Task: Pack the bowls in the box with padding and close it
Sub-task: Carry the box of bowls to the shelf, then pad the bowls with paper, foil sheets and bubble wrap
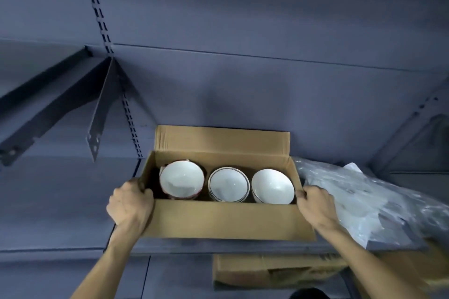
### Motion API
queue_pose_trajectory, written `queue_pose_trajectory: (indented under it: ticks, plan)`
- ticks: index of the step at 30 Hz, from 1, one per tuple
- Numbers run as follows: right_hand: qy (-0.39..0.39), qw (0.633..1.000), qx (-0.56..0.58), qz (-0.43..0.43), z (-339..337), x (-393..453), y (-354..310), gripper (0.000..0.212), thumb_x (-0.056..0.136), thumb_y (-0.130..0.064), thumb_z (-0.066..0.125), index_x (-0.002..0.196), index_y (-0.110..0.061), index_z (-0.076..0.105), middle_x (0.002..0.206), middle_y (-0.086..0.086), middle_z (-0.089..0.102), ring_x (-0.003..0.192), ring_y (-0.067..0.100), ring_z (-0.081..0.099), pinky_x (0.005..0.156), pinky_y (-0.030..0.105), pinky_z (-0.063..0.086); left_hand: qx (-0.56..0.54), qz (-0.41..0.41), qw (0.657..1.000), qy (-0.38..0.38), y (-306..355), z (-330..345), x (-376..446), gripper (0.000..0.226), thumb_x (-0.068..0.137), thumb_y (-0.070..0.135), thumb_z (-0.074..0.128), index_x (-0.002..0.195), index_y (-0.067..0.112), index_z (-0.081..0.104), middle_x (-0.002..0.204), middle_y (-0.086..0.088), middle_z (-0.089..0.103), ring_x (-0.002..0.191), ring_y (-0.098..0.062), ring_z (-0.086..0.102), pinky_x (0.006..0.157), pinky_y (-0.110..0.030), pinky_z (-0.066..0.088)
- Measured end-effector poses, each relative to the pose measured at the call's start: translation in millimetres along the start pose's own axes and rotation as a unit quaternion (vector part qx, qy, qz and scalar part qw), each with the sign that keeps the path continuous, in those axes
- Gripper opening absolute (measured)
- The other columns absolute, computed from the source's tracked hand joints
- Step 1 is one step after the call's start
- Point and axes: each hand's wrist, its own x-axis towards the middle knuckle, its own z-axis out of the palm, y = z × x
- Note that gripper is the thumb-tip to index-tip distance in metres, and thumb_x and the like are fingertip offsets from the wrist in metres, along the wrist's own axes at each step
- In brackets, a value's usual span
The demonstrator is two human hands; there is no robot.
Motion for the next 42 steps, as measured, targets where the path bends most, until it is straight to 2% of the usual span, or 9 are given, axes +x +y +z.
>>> queue_pose_trajectory:
  ticks: [4, 6, 9, 21, 29, 33, 35, 38, 42]
  plan:
    - [0.029, 0.999, 0.023, -0.012, 9, -3, 6, 0.034, 0.097, -0.019, 0.053, 0.068, -0.007, 0.065, 0.073, 0.011, 0.067, 0.074, 0.036, 0.062, 0.071, 0.041, 0.053, -0.012, 0.012, 1.000, 0.025, -8, 6, -8, 0.013, 0.080, 0.015, 0.062, 0.089, 0.014, 0.071, 0.064, -0.005, 0.045, 0.078, -0.044, 0.063, 0.065, -0.037, 0.041]
    - [0.030, 0.999, 0.036, -0.006, 9, -5, 8, 0.033, 0.097, -0.020, 0.052, 0.070, -0.006, 0.065, 0.075, 0.012, 0.066, 0.076, 0.038, 0.061, 0.070, 0.041, 0.052, -0.020, 0.013, 0.999, 0.024, -5, 4, -12, 0.015, 0.081, 0.013, 0.060, 0.090, 0.014, 0.072, 0.065, -0.006, 0.049, 0.080, -0.043, 0.063, 0.066, -0.037, 0.042]
    - [0.009, 0.998, 0.054, 0.016, 8, -8, 7, 0.030, 0.097, -0.019, 0.051, 0.075, -0.005, 0.066, 0.080, 0.014, 0.064, 0.079, 0.037, 0.058, 0.069, 0.037, 0.044, -0.023, -0.013, 1.000, 0.001, -1, -4, -16, 0.019, 0.085, 0.015, 0.059, 0.098, 0.011, 0.072, 0.087, -0.017, 0.066, 0.089, -0.043, 0.065, 0.069, -0.039, 0.045]
    - [0.013, 0.999, 0.042, 0.025, 9, -2, 4, 0.026, 0.094, -0.017, 0.052, 0.070, -0.007, 0.057, 0.073, 0.007, 0.058, 0.078, 0.035, 0.059, 0.061, 0.034, 0.041, 0.006, 0.000, 1.000, -0.010, 3, -7, -14, 0.018, 0.089, 0.015, 0.058, 0.099, 0.008, 0.071, 0.082, -0.014, 0.062, 0.085, -0.041, 0.065, 0.066, -0.038, 0.047]
    - [0.000, 1.000, 0.022, 0.014, 2, 13, 21, 0.024, 0.093, -0.025, 0.051, 0.073, -0.012, 0.055, 0.083, 0.008, 0.063, 0.083, 0.035, 0.059, 0.066, 0.037, 0.048, 0.049, 0.014, 0.998, -0.030, 8, -9, -24, 0.018, 0.088, 0.016, 0.059, 0.101, 0.007, 0.068, 0.075, -0.007, 0.054, 0.074, -0.032, 0.056, 0.063, -0.036, 0.045]
    - [0.002, 0.999, 0.025, 0.033, 2, 19, 26, 0.033, 0.092, -0.042, 0.055, 0.074, -0.016, 0.064, 0.077, 0.002, 0.063, 0.075, 0.027, 0.059, 0.062, 0.033, 0.045, 0.105, 0.034, 0.993, -0.029, 21, -18, -20, 0.030, 0.092, 0.024, 0.053, 0.113, 0.004, 0.060, 0.091, -0.011, 0.062, 0.092, -0.038, 0.062, 0.073, -0.041, 0.050]
    - [0.023, 0.999, 0.014, 0.032, -2, 24, 25, 0.034, 0.093, -0.050, 0.053, 0.088, -0.019, 0.067, 0.092, 0.002, 0.069, 0.083, 0.028, 0.061, 0.070, 0.035, 0.048, 0.103, 0.084, 0.991, 0.021, 40, -18, -22, 0.034, 0.094, 0.026, 0.052, 0.119, 0.003, 0.056, 0.111, -0.018, 0.064, 0.109, -0.042, 0.059, 0.080, -0.047, 0.050]
    - [0.041, 0.998, 0.051, -0.020, -9, 28, 21, 0.043, 0.096, -0.048, 0.054, 0.131, -0.022, 0.059, 0.124, 0.004, 0.066, 0.113, 0.032, 0.061, 0.080, 0.039, 0.048, -0.007, 0.232, 0.973, 0.013, 79, -9, -29, 0.028, 0.093, 0.021, 0.055, 0.114, 0.004, 0.062, 0.111, -0.019, 0.066, 0.103, -0.044, 0.062, 0.077, -0.046, 0.053]
    - [0.055, 0.985, 0.109, -0.123, -17, 33, 6, 0.033, 0.096, -0.035, 0.055, 0.127, -0.023, 0.058, 0.120, 0.001, 0.064, 0.114, 0.027, 0.058, 0.087, 0.039, 0.050, -0.075, 0.371, 0.922, -0.079, 126, 7, -41, 0.045, 0.094, 0.017, 0.058, 0.138, 0.021, 0.057, 0.131, -0.004, 0.062, 0.119, -0.030, 0.056, 0.094, -0.039, 0.049]
